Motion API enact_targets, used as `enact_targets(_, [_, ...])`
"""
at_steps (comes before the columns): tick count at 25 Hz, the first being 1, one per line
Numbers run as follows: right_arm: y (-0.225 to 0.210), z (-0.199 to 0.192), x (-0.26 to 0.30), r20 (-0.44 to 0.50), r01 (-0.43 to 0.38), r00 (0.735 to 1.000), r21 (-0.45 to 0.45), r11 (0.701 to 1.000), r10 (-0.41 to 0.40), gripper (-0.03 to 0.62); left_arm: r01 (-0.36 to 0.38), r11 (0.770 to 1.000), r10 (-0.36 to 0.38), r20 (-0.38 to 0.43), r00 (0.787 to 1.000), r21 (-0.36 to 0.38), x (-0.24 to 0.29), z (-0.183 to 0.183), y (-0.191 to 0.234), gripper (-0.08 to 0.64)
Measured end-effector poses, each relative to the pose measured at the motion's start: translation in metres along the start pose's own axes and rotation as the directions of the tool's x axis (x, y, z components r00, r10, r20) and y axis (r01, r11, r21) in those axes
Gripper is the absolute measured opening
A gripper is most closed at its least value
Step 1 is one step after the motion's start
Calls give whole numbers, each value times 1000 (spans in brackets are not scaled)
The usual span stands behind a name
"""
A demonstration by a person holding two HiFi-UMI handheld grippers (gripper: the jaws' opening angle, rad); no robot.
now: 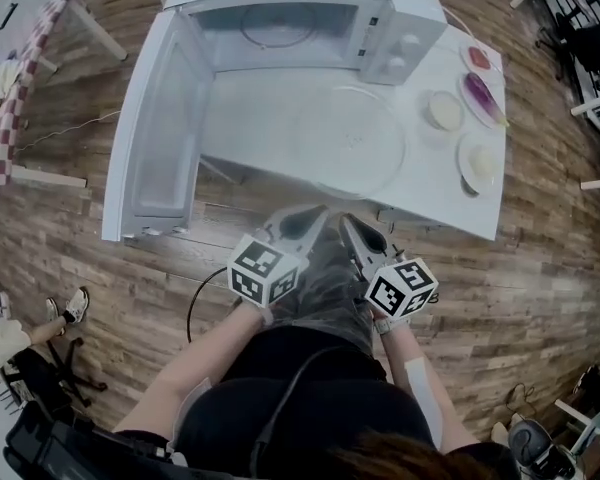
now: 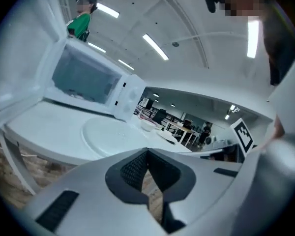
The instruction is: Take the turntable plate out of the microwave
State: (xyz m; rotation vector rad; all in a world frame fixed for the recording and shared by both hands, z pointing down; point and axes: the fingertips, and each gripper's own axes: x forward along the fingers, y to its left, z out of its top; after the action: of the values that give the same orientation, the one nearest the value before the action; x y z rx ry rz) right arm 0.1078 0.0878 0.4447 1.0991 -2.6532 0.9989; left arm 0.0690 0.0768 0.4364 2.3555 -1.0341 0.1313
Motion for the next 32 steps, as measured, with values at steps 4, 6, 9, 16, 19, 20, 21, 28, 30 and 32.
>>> enact_targets(4, [22, 11, 0, -6, 7, 1000, -215, 976, -8, 31, -48, 998, 45, 76, 996, 32, -14, 18, -1, 11])
enact_targets(6, [30, 16, -1, 1, 11, 1000, -259, 966, -11, 31, -72, 996, 68, 94, 993, 46, -18, 21, -1, 12])
enact_targets(9, [39, 22, -3, 13, 7, 1000, -311, 950, -3, 31, -90, 994, 84, 105, 991, 54, -22, 22, -2, 12])
enact_targets(16, [48, 35, -10, 53, 6, 998, -391, 920, 17, 23, -103, 994, 97, 111, 989, 44, -25, 20, -1, 11])
enact_targets(19, [41, 34, -13, 62, 42, 998, -396, 917, -19, 23, -105, 993, 98, 116, 988, 52, -25, 20, -2, 12])
enact_targets(20, [39, 34, -15, 64, 56, 997, -401, 914, -33, 23, -106, 993, 99, 122, 988, 55, -25, 21, -1, 12])
enact_targets(21, [38, 35, -16, 67, 68, 997, -407, 911, -44, 23, -110, 992, 102, 129, 986, 57, -26, 24, -1, 12])
enact_targets(28, [39, 47, -16, 77, 77, 996, -471, 879, -46, 23, -125, 989, 109, 171, 979, 83, -24, 42, 4, 11])
enact_targets(30, [45, 52, -13, 82, 65, 996, -483, 873, -28, 23, -136, 986, 116, 184, 976, 101, -27, 49, 5, 11])
enact_targets(32, [50, 54, -12, 77, 52, 997, -494, 868, -16, 23, -144, 983, 120, 194, 974, 116, -30, 55, 4, 12])
